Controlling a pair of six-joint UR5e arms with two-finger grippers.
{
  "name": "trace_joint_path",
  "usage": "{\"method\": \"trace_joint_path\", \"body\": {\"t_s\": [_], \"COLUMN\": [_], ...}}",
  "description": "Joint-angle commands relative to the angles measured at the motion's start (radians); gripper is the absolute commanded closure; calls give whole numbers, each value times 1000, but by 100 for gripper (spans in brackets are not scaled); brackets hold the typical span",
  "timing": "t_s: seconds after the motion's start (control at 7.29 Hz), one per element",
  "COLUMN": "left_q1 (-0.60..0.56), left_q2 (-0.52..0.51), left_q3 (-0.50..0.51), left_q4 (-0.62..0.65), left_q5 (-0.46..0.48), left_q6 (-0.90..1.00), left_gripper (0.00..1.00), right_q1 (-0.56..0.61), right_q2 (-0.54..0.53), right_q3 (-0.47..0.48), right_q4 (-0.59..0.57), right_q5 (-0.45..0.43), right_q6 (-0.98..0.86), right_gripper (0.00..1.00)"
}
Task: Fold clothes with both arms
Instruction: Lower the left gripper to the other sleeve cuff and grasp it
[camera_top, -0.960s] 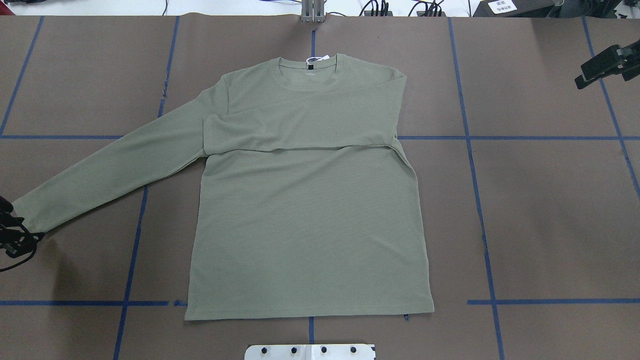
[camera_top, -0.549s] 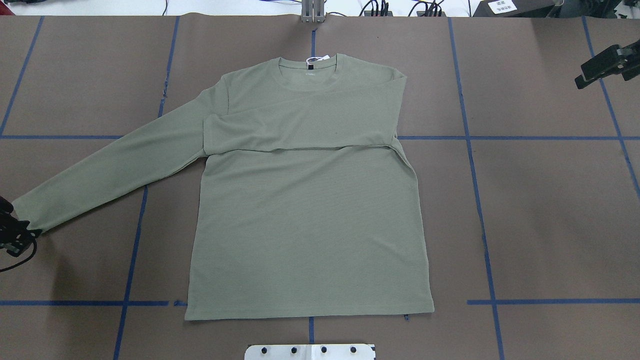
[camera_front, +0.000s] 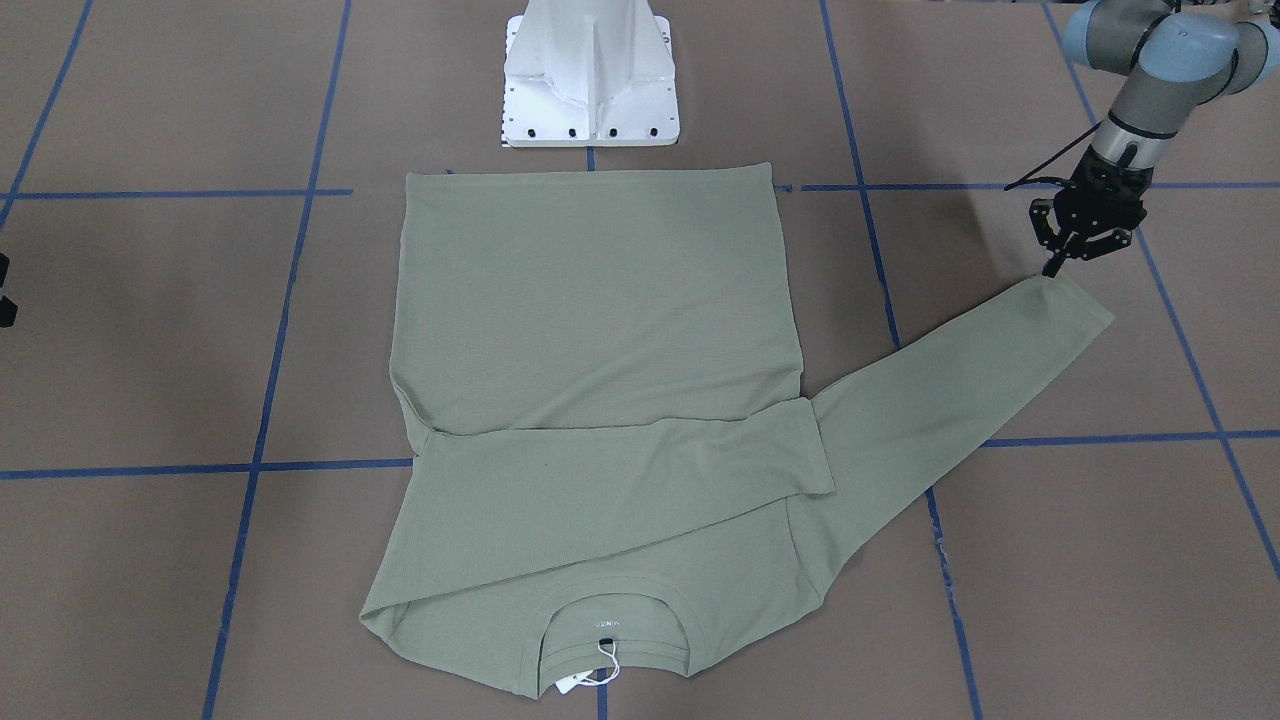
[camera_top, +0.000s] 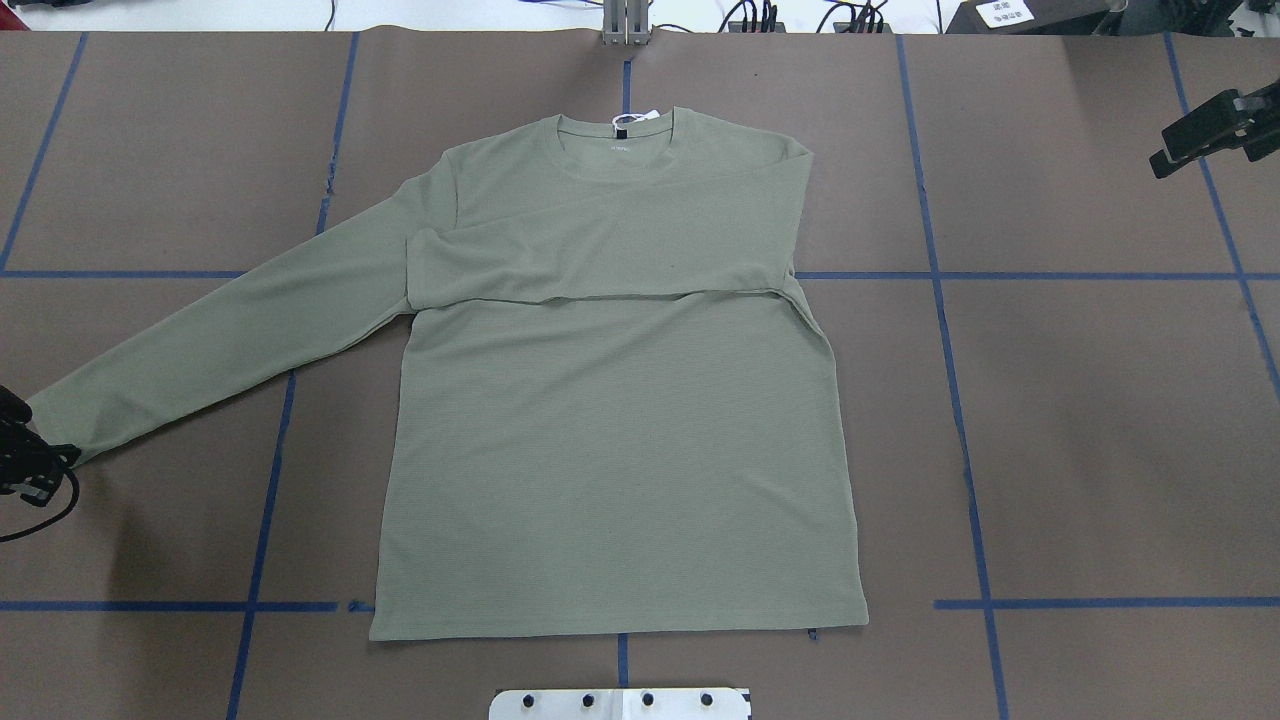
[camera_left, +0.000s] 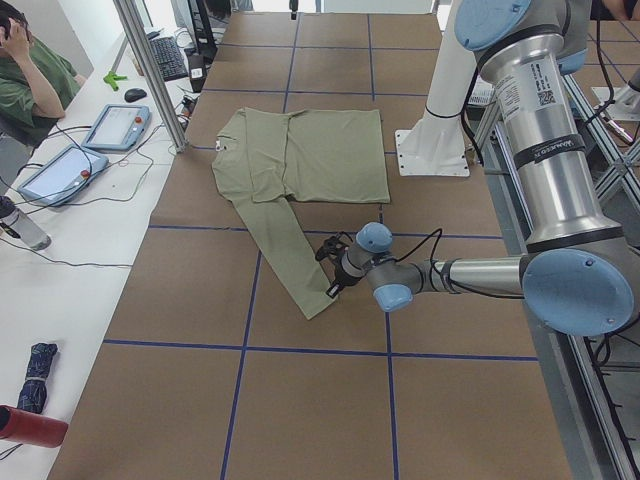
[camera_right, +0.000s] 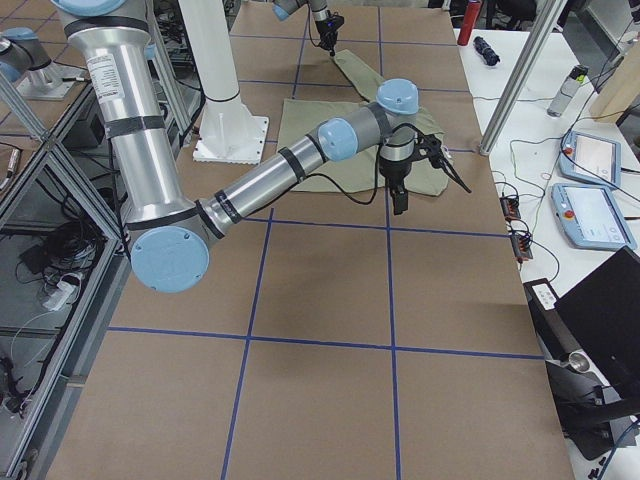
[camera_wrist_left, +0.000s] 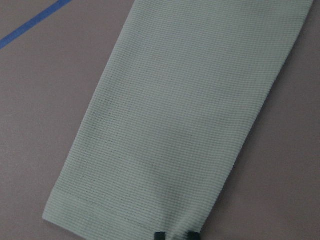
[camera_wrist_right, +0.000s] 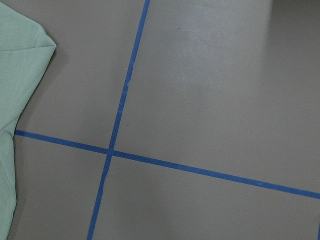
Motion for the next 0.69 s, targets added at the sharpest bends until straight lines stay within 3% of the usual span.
{"method": "trace_joint_path", "body": {"t_s": [0.0,0.14,0.27,0.55], "left_q1": [-9,-67,-163,-258], "left_q2": [-37,-61,-157,-395], "left_q3": [-36,-39,-42,-40], "left_q4": [8,28,109,320], "left_q5": [-30,-86,-157,-176], "left_q6": [-1,-1,7,97], "left_gripper": [100,100,100,100], "right_q1": [0,0,0,0], "right_q2": [2,2,2,3], "right_q3": [-3,-3,-5,-5], "right_q4": [0,0,0,0], "right_q5": [-3,-3,-3,-3], "right_q6": [-2,-2,-2,-2], "right_gripper": [0,0,0,0]}}
